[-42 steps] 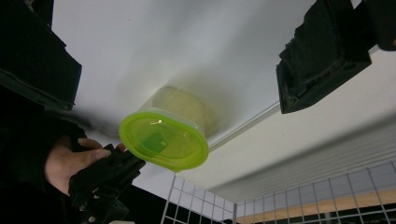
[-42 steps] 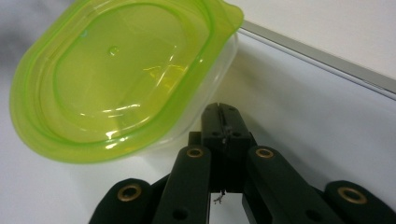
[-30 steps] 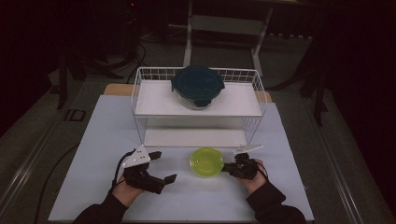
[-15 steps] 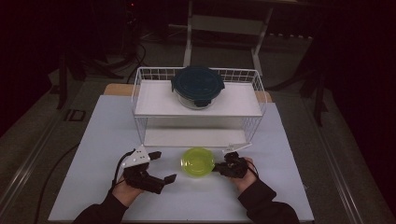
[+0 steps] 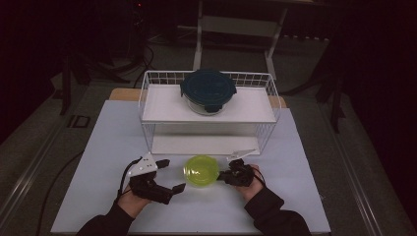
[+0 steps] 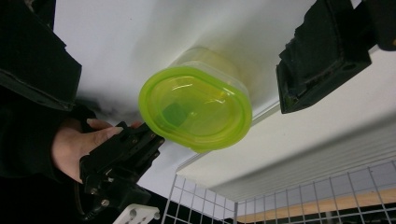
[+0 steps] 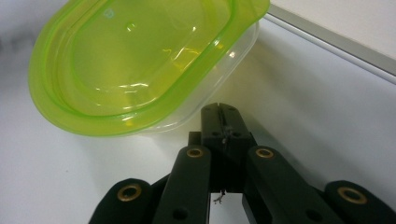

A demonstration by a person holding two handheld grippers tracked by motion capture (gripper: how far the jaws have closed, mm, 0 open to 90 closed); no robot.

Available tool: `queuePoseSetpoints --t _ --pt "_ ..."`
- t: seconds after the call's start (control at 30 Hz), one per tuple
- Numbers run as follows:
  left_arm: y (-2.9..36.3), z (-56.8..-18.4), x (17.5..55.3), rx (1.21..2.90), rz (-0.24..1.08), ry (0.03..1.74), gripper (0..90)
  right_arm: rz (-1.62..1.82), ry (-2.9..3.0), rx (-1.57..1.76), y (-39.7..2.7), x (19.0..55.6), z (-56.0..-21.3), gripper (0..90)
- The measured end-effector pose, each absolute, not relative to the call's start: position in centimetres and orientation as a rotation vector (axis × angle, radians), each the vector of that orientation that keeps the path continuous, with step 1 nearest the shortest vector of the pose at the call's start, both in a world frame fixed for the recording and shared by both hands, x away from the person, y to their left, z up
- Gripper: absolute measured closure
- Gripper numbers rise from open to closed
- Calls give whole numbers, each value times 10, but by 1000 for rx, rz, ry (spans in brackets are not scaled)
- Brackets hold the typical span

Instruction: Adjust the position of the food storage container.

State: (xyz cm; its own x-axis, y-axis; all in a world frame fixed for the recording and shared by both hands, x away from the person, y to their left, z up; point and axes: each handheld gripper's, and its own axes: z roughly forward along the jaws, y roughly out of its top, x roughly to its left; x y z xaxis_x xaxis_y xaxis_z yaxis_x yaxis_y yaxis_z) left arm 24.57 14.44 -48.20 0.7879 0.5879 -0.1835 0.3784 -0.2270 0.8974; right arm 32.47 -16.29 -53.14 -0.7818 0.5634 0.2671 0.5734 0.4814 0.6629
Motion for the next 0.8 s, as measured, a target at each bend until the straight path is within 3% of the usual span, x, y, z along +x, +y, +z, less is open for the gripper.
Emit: queuePoseSetpoints --t 0.37,0.73,0.8 --pt "144 -482 246 1838 222 742 0 -1231 -2703 -1034 -165 324 -527 893" --pt "145 -482 246 1828 216 741 0 -1276 -2743 -1064 -187 319 -512 770" --pt "145 -482 246 1828 217 742 0 -1293 -2737 -1091 -193 318 -509 691"
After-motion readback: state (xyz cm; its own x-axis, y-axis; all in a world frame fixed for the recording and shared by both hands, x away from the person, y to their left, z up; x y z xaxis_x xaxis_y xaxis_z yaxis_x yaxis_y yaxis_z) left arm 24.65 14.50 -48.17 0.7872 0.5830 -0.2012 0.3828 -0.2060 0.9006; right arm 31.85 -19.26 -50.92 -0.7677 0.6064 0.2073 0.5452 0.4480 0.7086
